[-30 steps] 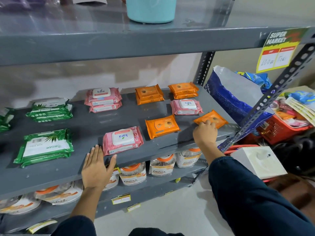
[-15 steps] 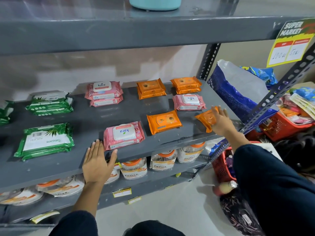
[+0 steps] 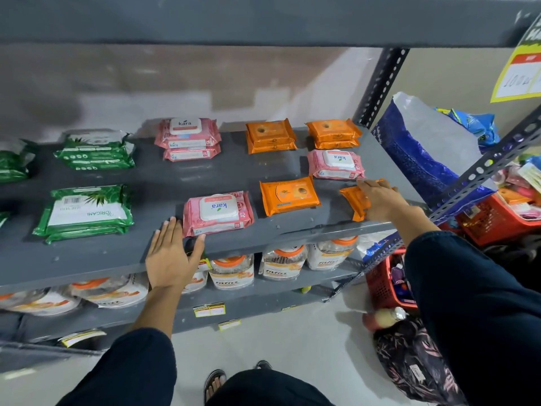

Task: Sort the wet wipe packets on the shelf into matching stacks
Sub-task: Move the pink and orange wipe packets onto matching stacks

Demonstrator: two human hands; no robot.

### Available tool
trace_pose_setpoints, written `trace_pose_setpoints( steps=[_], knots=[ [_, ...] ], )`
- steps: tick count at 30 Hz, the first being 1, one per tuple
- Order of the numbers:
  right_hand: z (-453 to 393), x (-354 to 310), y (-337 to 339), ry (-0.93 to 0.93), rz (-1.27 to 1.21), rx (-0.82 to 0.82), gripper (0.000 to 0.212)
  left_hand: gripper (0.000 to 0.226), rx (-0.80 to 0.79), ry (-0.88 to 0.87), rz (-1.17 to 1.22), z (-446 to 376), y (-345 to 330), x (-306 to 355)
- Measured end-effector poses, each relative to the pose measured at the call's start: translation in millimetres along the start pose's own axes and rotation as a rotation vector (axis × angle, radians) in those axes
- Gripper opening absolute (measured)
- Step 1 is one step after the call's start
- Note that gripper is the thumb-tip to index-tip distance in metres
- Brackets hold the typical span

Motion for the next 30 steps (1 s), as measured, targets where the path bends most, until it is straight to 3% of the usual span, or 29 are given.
trace_pose_setpoints(
  steps=[6, 11, 16, 19, 30],
  knots=[
    [4.2, -1.4, 4.5, 0.056, 0.011, -0.029, 0.082, 0.078, -0.012, -0.008, -0.001, -0.3, 0.1, -0.8],
    [17.5, -10.8, 24.2, 0.091, -0.142, 0.103, 0.073, 0.089, -0.058, -0.013, 0.009, -0.2, 0.5, -1.5],
    [30.8, -69.7, 65.3, 0.283, -0.209, 0.225, 0.072, 0.091, -0.079, -0.017, 0.015, 1.2, 1.0, -2.8],
    [25.7, -110.5, 73.8, 0.315, -0.136, 0.166, 0.086, 0.09, -0.092, -0.018, 0.015, 1.0, 0.9, -4.6],
    [0.5, -165.5, 49.0, 0.275, 0.018, 0.022, 0.091, 0.086, -0.107, -0.027, 0.019, -0.3, -0.2, -7.1]
  ],
)
Point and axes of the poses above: each hand's wrist, its own z-axis away from the middle knuckle, its own y-axis out of the back of the hand, x = y × z, the point moved 5 cm from there along -z, towards the middle knuckle, and after that the axes turned 11 degrees about -x, right-handed, at the moved point
